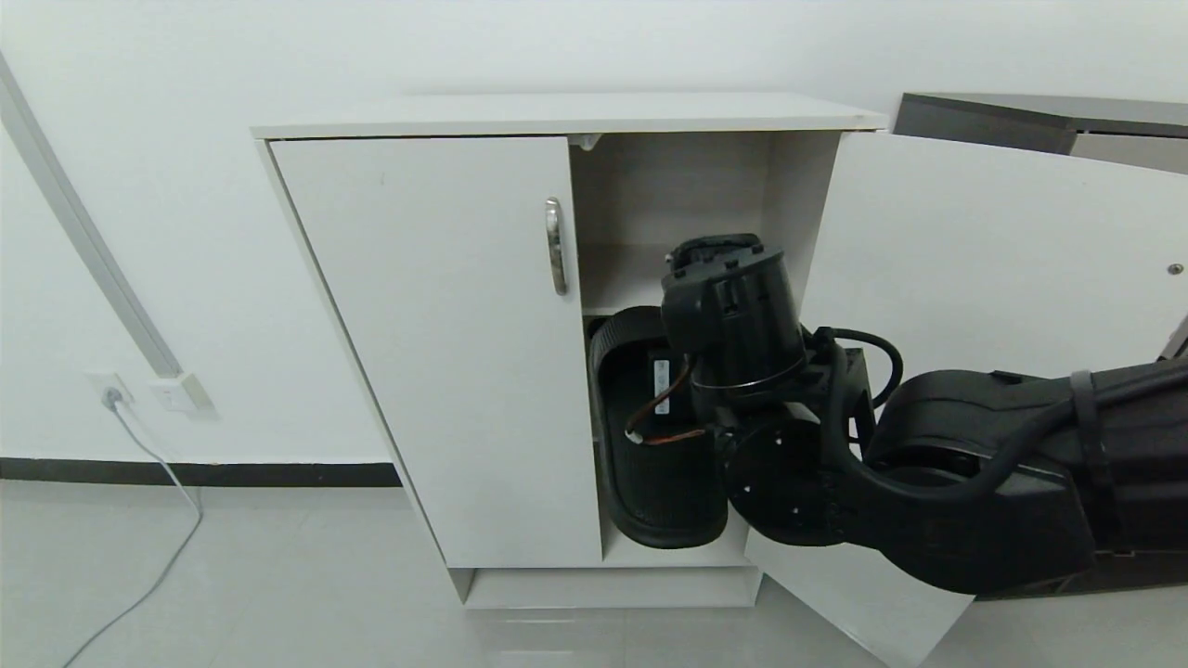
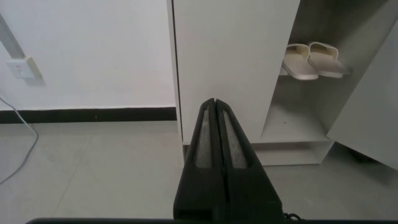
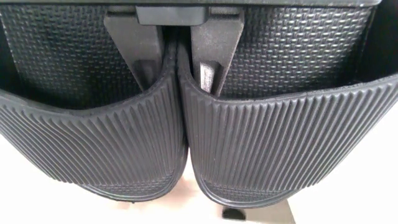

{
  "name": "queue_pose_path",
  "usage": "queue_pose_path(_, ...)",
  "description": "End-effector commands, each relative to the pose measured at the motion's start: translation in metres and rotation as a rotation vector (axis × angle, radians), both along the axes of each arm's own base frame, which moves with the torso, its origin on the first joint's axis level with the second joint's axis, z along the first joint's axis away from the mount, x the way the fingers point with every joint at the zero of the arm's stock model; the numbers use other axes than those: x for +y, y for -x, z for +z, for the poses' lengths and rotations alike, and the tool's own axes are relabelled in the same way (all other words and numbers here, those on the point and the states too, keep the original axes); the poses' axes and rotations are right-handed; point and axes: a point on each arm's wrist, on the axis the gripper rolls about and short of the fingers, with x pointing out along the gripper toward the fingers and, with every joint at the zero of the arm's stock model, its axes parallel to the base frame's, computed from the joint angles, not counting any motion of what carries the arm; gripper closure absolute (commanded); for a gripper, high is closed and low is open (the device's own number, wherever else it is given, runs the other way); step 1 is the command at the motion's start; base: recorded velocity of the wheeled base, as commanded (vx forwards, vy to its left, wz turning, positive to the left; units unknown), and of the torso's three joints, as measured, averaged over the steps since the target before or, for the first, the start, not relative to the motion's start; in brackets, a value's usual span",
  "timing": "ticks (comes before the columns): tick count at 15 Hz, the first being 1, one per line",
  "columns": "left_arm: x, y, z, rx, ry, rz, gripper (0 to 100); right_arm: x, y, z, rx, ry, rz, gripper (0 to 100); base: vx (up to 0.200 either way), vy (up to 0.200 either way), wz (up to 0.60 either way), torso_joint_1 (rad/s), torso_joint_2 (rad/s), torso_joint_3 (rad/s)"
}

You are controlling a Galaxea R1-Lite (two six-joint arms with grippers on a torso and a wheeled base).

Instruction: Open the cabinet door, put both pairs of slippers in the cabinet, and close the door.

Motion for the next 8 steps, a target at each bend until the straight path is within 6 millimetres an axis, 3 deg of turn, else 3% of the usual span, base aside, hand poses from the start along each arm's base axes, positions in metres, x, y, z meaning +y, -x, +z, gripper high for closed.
queue_pose_path(1, 0.0000, -0.0001, 0.0001, 0.001, 0.000, 0.001, 100, -0.0004, -0.0042, 0.0022, -0.004, -0.006, -0.008, 100, 0.000, 0.000, 0.00, 0.000, 0.00, 0.000)
queue_pose_path(5, 0.0000, -0.0001, -0.0001, 0.002, 0.000, 0.001, 100, -0.0021, -0.0095, -0.0017, 0.003, 0.002, -0.022, 100, 0.000, 0.000, 0.00, 0.000, 0.00, 0.000)
queue_pose_path(8, 0.0000, -0.0001, -0.0001, 0.002, -0.001, 0.001, 100, -0.0027, -0.0113, -0.0029, 0.004, 0.005, -0.027, 100, 0.200, 0.000, 0.00, 0.001, 0.01, 0.002)
